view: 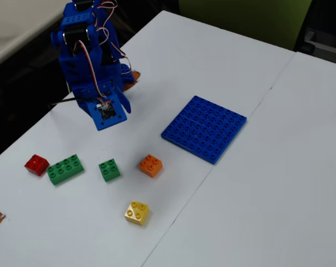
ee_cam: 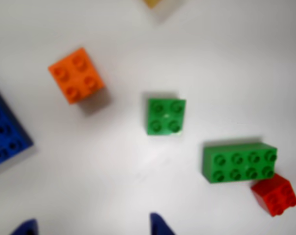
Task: Pick up the 2x2 green block and go up the 8x8 blue block.
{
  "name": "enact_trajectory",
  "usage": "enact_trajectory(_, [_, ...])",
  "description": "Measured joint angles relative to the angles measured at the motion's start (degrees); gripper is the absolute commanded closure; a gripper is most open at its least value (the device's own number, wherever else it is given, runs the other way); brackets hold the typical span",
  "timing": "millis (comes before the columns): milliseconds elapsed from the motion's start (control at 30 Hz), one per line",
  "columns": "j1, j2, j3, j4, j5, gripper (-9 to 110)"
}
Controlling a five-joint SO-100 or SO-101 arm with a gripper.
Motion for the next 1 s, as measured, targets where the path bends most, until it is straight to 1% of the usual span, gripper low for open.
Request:
enact_trajectory(200, [2.11, -19.34, -15.73, 0.44, -0.79, 74])
enact_trajectory(300, [2.55, -24.26, -17.58, -0.18, -1.76, 73])
enact_trajectory(500, [4.57, -27.42, -18.98, -1.67, -5.89, 72])
enact_trajectory(667, [5.71, -30.41, -19.25, -2.37, -7.29, 71])
enact_trajectory(1000, [7.73, -37.44, -25.14, -3.96, -8.61, 71])
